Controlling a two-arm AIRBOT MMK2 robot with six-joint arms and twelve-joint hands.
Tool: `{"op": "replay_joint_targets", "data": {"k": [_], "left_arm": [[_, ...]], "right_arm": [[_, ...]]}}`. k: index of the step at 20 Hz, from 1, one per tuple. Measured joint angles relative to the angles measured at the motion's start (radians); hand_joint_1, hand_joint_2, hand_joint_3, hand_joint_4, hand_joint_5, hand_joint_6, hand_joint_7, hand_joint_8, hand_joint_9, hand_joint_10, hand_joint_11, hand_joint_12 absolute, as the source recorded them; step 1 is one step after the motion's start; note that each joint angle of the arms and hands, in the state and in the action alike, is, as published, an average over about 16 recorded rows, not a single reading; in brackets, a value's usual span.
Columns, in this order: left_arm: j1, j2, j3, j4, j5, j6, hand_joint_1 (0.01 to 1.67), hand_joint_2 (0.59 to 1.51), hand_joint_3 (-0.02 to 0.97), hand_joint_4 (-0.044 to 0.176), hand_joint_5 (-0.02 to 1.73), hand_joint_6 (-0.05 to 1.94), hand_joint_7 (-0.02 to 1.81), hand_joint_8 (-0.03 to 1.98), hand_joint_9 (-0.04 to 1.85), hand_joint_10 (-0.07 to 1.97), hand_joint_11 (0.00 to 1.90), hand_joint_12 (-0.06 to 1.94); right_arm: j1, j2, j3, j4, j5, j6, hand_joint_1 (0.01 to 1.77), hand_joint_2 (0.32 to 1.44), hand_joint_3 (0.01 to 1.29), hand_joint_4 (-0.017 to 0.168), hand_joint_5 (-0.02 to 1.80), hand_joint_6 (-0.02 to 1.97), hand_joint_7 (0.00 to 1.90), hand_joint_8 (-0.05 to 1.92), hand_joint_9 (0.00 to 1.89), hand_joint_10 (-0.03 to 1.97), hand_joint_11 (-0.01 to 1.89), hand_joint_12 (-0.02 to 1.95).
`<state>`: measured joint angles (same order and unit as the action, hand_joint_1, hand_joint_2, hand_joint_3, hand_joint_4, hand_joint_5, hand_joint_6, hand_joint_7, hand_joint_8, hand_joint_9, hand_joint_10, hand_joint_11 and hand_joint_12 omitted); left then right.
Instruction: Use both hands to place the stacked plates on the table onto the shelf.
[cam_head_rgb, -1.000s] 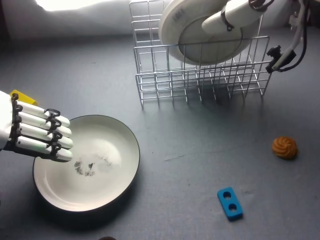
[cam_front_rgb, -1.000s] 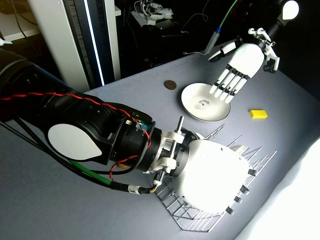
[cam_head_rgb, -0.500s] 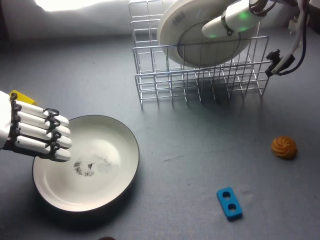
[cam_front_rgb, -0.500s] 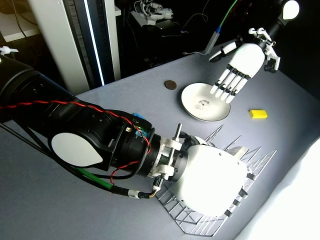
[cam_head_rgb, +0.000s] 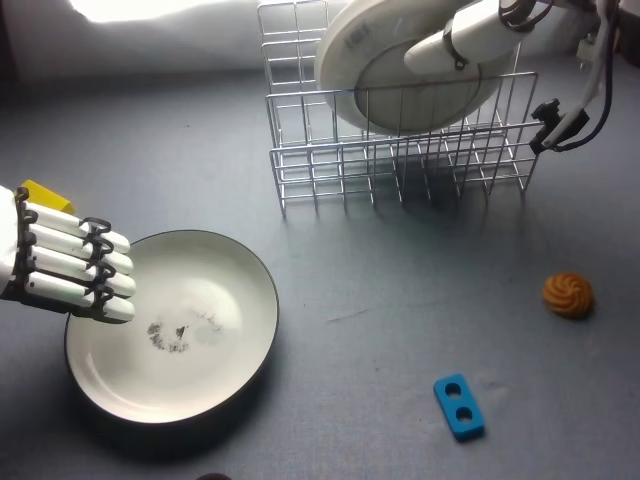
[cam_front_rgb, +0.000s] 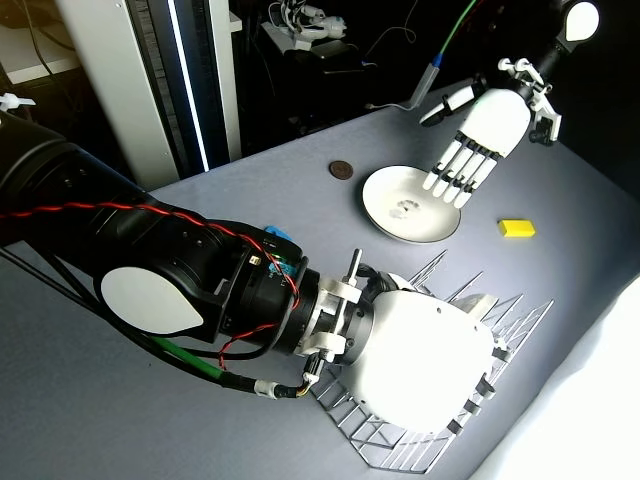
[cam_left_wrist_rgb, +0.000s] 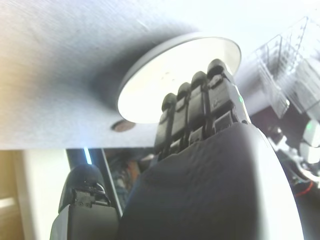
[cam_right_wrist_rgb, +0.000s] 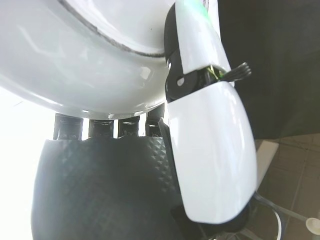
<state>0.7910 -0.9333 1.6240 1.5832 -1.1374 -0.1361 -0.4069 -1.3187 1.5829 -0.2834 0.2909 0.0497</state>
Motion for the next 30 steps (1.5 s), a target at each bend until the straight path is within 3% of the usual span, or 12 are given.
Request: {"op": "replay_joint_targets", "data": {"k": [3, 10, 16, 27, 30], "left_arm": [[0.003, -0.001, 0.004, 0.000, 0.002, 0.000, 0.01, 1.090, 0.014, -0.001, 0.08, 0.02, 0.05, 0.01, 0.02, 0.02, 0.02, 0.01], [0.009, -0.005, 0.012, -0.001, 0.009, 0.000, 0.01, 1.091, 0.014, -0.001, 0.08, 0.02, 0.04, 0.01, 0.02, 0.02, 0.02, 0.01], [0.020, -0.010, 0.020, -0.002, 0.018, 0.000, 0.01, 1.088, 0.015, -0.002, 0.08, 0.02, 0.04, 0.01, 0.02, 0.02, 0.02, 0.01], [0.047, -0.022, 0.041, -0.007, 0.039, 0.000, 0.01, 1.083, 0.014, -0.002, 0.08, 0.02, 0.04, 0.01, 0.01, 0.01, 0.02, 0.01], [0.053, -0.024, 0.044, -0.009, 0.043, 0.000, 0.01, 1.082, 0.014, -0.002, 0.08, 0.02, 0.04, 0.01, 0.00, 0.00, 0.02, 0.01]], "right_arm": [[0.002, 0.001, 0.000, 0.000, -0.003, 0.002, 1.27, 1.06, 0.01, -0.010, 0.82, 1.03, 0.91, 0.86, 0.98, 1.01, 0.94, 1.29], [0.011, 0.016, -0.016, -0.006, -0.013, 0.004, 1.22, 1.09, 0.01, -0.012, 0.85, 0.97, 0.91, 0.85, 0.96, 0.98, 0.91, 1.28], [0.040, 0.052, -0.071, -0.043, -0.006, -0.016, 1.13, 1.07, 0.01, -0.012, 0.82, 0.79, 0.90, 0.71, 0.92, 0.87, 0.84, 1.30], [0.071, 0.093, -0.163, -0.100, 0.024, -0.081, 0.88, 0.97, 0.01, -0.004, 0.73, 0.16, 0.89, 0.04, 0.88, 0.18, 0.72, 1.28], [0.067, 0.091, -0.166, -0.089, 0.028, -0.105, 0.82, 0.95, 0.01, -0.003, 0.69, 0.07, 0.85, 0.00, 0.86, 0.13, 0.67, 1.25]]}}
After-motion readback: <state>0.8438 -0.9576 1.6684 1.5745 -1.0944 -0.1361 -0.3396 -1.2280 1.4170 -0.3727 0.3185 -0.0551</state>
